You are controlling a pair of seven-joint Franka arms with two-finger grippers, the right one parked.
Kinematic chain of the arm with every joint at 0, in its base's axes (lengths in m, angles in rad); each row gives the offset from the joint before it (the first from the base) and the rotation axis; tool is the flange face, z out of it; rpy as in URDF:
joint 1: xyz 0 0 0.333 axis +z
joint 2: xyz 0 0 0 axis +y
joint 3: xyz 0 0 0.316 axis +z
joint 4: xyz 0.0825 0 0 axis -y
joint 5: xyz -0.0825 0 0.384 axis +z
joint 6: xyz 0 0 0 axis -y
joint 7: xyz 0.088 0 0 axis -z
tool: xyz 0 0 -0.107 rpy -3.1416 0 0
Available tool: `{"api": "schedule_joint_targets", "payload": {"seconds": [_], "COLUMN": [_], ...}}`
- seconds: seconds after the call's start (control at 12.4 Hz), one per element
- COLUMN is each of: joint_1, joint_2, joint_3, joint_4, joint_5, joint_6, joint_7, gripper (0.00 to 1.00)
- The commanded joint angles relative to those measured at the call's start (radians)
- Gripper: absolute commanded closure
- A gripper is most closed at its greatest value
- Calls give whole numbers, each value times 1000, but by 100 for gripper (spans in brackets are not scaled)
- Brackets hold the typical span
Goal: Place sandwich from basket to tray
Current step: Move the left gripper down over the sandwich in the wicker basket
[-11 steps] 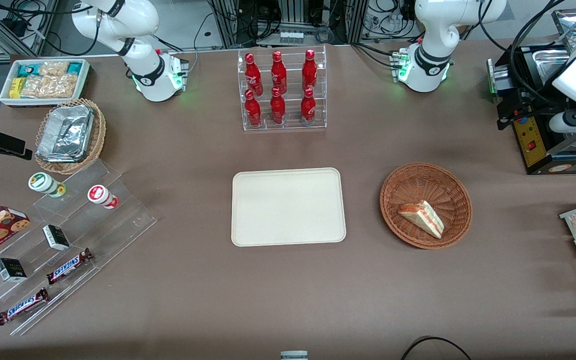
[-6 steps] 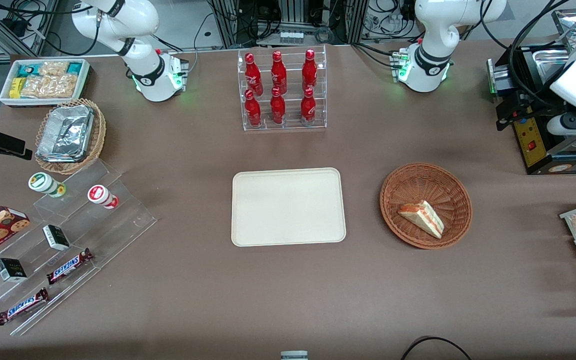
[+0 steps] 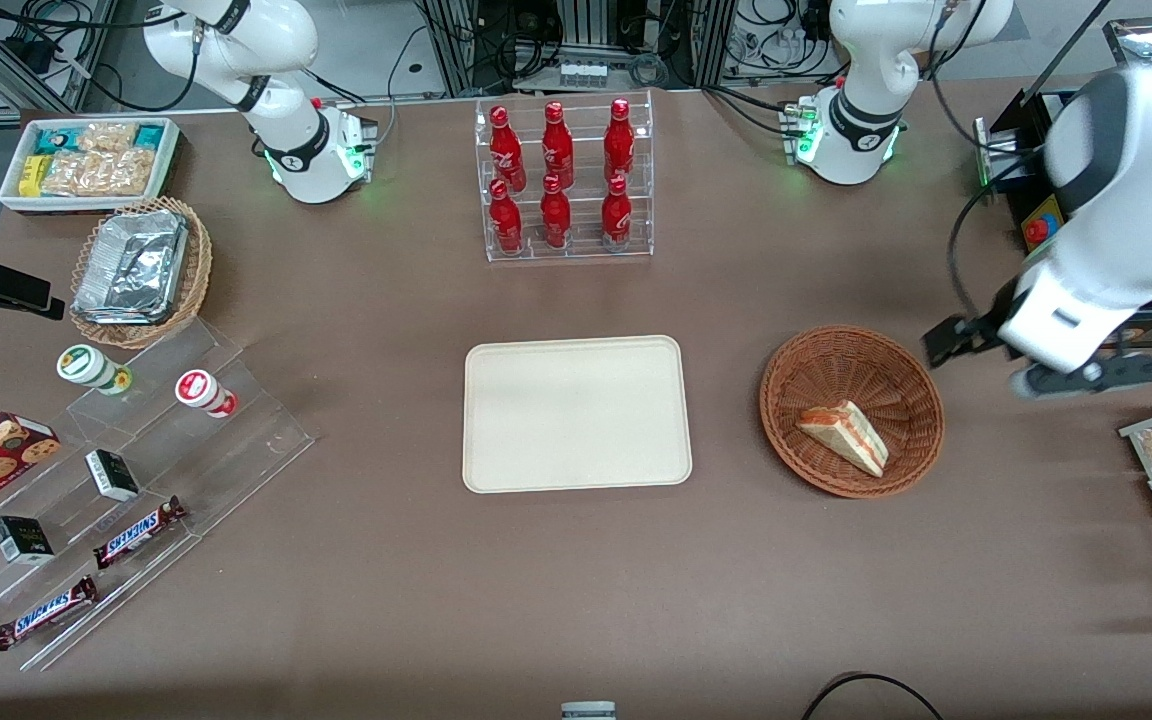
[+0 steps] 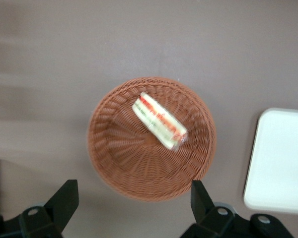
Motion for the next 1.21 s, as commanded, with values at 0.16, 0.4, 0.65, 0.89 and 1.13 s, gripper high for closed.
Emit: {"api": "schedule_joint_targets", "payload": {"seconds": [0.16,0.4,0.65,0.89,1.13], "joint_1": [6,5,3,3,5], "joint_2": [-21,62,128,189,218], "joint_3": [-35,-60,-64,-64,-64], "joint_4": [-216,-236,-238,-238,-244], "joint_5": [14,15,15,17,15], "joint_6": [258,334,430,499,515], "joint_7": [-486,-657,-705,-703,-705], "gripper": [0,0,0,0,0]}}
